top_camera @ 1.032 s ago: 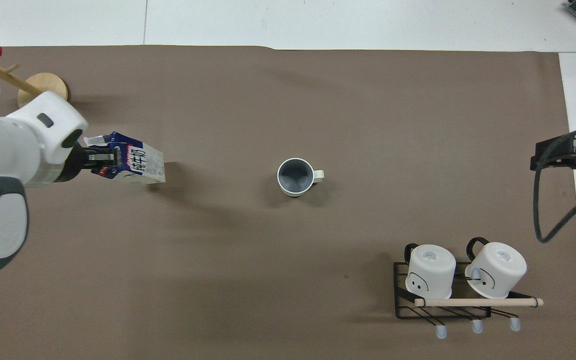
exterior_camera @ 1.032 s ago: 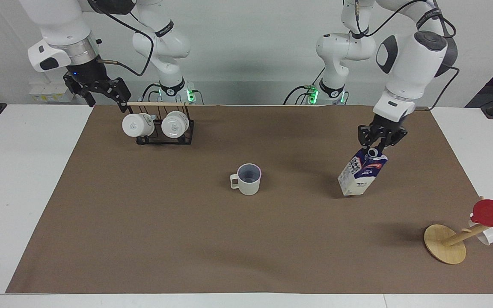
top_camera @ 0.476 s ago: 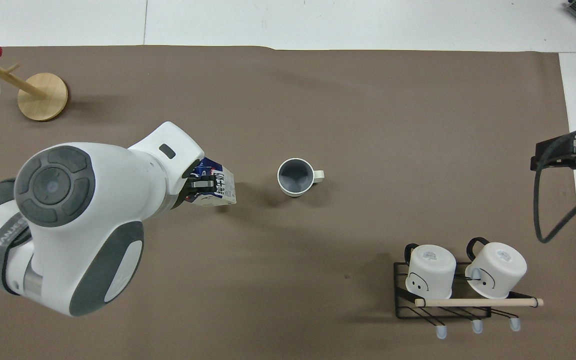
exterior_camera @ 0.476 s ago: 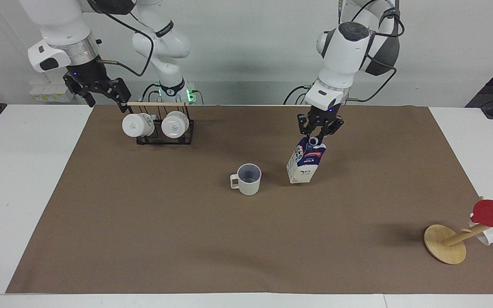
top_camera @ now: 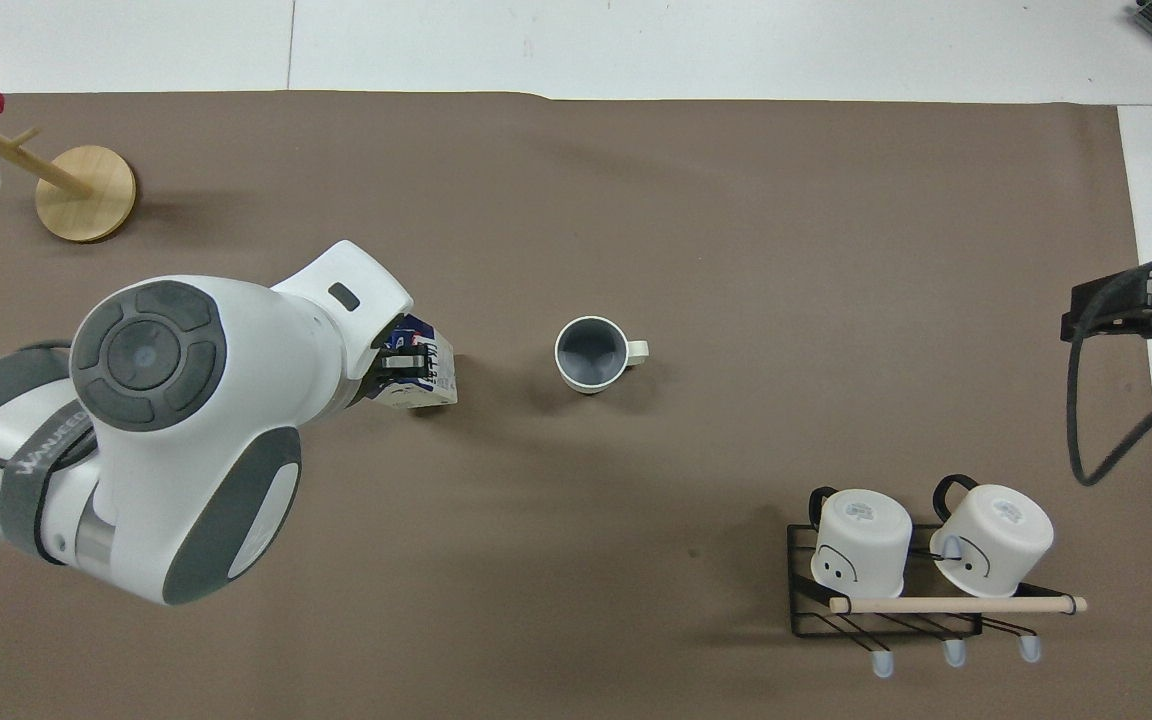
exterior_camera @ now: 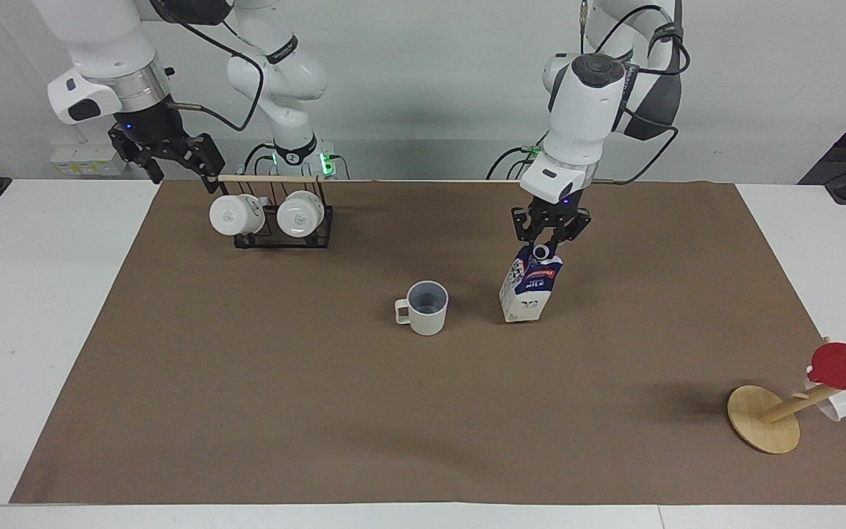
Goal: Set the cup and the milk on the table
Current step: 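Carry the milk carton with the left gripper beside the white mug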
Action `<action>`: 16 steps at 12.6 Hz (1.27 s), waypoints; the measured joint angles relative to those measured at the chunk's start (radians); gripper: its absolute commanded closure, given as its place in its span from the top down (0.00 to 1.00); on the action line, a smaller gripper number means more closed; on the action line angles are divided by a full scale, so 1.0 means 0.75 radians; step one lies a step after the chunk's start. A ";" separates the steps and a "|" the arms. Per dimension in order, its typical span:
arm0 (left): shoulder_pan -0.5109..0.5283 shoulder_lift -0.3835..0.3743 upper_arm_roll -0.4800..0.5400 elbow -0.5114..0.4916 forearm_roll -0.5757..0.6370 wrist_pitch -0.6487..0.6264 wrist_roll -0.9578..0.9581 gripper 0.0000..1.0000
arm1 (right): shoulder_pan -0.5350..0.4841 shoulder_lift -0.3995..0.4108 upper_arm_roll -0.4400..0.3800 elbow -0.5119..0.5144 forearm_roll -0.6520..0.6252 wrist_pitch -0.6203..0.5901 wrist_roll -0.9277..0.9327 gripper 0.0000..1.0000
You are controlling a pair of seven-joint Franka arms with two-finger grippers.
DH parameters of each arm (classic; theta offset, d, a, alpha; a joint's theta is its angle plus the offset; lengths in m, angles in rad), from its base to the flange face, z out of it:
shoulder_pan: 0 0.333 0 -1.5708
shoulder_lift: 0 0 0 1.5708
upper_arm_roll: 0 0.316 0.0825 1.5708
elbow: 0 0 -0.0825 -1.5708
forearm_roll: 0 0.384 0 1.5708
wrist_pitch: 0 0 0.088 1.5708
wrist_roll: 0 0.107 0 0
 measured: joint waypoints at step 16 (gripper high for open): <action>0.004 0.010 0.017 0.138 0.029 -0.159 -0.027 1.00 | 0.000 0.000 0.000 0.000 0.000 0.000 0.000 1.00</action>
